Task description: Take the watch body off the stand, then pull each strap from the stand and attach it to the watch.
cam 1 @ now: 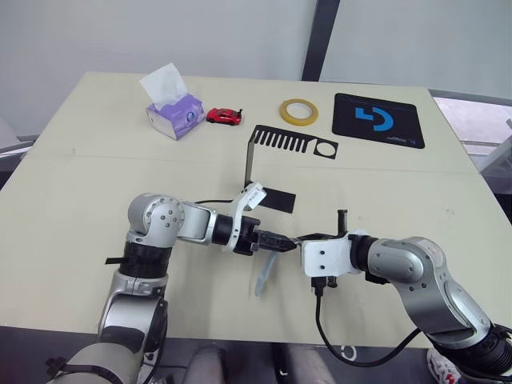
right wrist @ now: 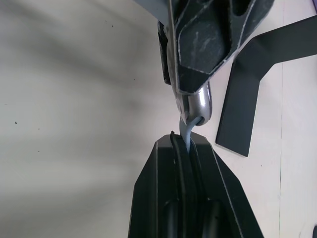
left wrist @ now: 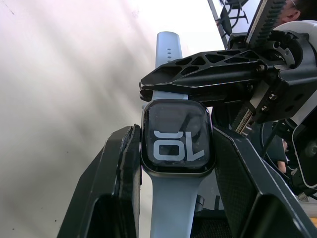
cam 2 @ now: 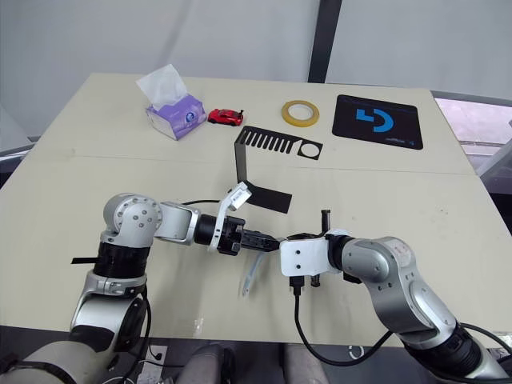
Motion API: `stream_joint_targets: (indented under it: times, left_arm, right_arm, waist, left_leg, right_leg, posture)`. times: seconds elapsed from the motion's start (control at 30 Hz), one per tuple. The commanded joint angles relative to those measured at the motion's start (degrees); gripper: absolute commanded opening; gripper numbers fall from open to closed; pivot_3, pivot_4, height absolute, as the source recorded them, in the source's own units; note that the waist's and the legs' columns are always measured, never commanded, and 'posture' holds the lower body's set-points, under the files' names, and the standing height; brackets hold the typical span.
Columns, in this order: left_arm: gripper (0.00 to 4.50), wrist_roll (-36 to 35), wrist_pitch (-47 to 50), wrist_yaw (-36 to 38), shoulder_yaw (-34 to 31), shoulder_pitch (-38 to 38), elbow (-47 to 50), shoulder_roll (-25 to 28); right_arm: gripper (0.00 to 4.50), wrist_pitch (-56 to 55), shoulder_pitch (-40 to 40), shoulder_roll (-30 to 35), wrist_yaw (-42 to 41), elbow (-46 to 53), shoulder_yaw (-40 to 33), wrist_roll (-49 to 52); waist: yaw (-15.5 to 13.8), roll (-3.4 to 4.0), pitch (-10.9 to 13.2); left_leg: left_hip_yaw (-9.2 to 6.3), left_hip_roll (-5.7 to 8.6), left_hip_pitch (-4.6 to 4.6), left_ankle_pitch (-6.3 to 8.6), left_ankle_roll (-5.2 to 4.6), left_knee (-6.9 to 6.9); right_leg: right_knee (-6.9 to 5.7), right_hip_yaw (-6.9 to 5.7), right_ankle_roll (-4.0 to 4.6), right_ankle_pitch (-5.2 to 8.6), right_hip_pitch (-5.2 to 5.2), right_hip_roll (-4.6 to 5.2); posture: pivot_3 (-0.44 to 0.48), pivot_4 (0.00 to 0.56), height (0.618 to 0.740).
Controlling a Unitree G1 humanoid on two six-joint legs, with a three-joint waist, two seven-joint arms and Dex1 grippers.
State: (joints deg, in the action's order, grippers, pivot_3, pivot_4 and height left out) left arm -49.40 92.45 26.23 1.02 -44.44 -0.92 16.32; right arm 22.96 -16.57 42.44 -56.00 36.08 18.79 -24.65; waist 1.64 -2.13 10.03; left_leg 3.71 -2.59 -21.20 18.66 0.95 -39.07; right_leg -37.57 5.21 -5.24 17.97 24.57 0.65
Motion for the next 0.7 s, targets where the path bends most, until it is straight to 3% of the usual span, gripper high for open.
stream_joint_targets:
  times: [0.03, 0.1, 0.2, 0.43, 0.57, 0.7]
  left_arm:
    - [1.71, 0.9, -0.6, 0.7, 0.5, -0.7, 0.9, -0.4]
    - [1.71, 1.0, -1.5, 1.9, 1.3, -0.6, 1.8, 0.2]
    - [1.71, 1.1, -4.1, 4.4, 2.7, -0.5, 3.1, 1.7]
    - [1.71, 5.4, -19.4, 18.8, 11.8, 0.7, 7.9, 12.0]
    - [1.71, 13.1, -35.3, 29.1, 17.5, 2.6, 9.3, 18.4]
    - [1.71, 23.9, -58.4, 41.0, 22.2, 5.8, 8.6, 23.8]
  right_arm:
    - [0.00, -0.4, -0.5, -0.2, 0.3, 4.5, -1.1, 0.2]
    - [0.00, -0.6, -0.6, -0.5, 0.6, 4.6, -1.3, 0.6]
    - [1.06, 0.6, -1.0, -1.2, -0.2, 6.1, -2.7, 3.4]
    - [4.35, 11.3, 3.9, -1.3, -5.7, 12.4, -16.4, 21.3]
    - [4.44, 19.0, 6.5, -4.1, -7.4, 13.3, -26.5, 36.4]
    - [4.44, 28.3, 6.5, -6.9, -5.9, 14.2, -33.3, 51.4]
  waist:
    - [0.0, 0.00, 0.0]
    - [0.0, 0.00, 0.0]
    - [0.0, 0.00, 0.0]
    - [0.0, 0.02, 0.0]
    - [0.0, 0.03, 0.0]
    - [0.1, 0.06, 0.0]
  left_leg:
    - [0.00, 0.00, 0.00, 0.00, 0.00, 0.00]
    - [0.00, 0.00, 0.00, 0.00, 0.00, 0.00]
    - [0.00, -0.01, 0.00, 0.00, 0.00, 0.01]
    - [-0.03, -0.07, -0.01, 0.03, 0.08, 0.05]
    - [0.00, -0.10, -0.01, 0.04, 0.08, 0.07]
    - [0.02, -0.14, 0.02, 0.19, -0.19, 0.12]
  right_leg:
    - [0.00, 0.00, 0.00, 0.00, 0.00, 0.00]
    - [0.00, 0.00, 0.00, 0.00, 0.00, 0.00]
    - [0.00, 0.01, 0.00, 0.00, 0.00, 0.00]
    - [0.08, -0.01, 0.01, 0.00, -0.03, 0.05]
    - [0.12, 0.00, 0.04, 0.02, -0.04, 0.26]
    - [0.12, -0.02, 0.14, 0.07, -0.04, 0.27]
  posture:
    - [0.000, 0.150, 0.738]
    - [0.000, 0.150, 0.738]
    - [0.000, 0.150, 0.738]
    - [0.000, 0.150, 0.738]
    - [0.000, 0.150, 0.738]
    - [0.000, 0.150, 0.738]
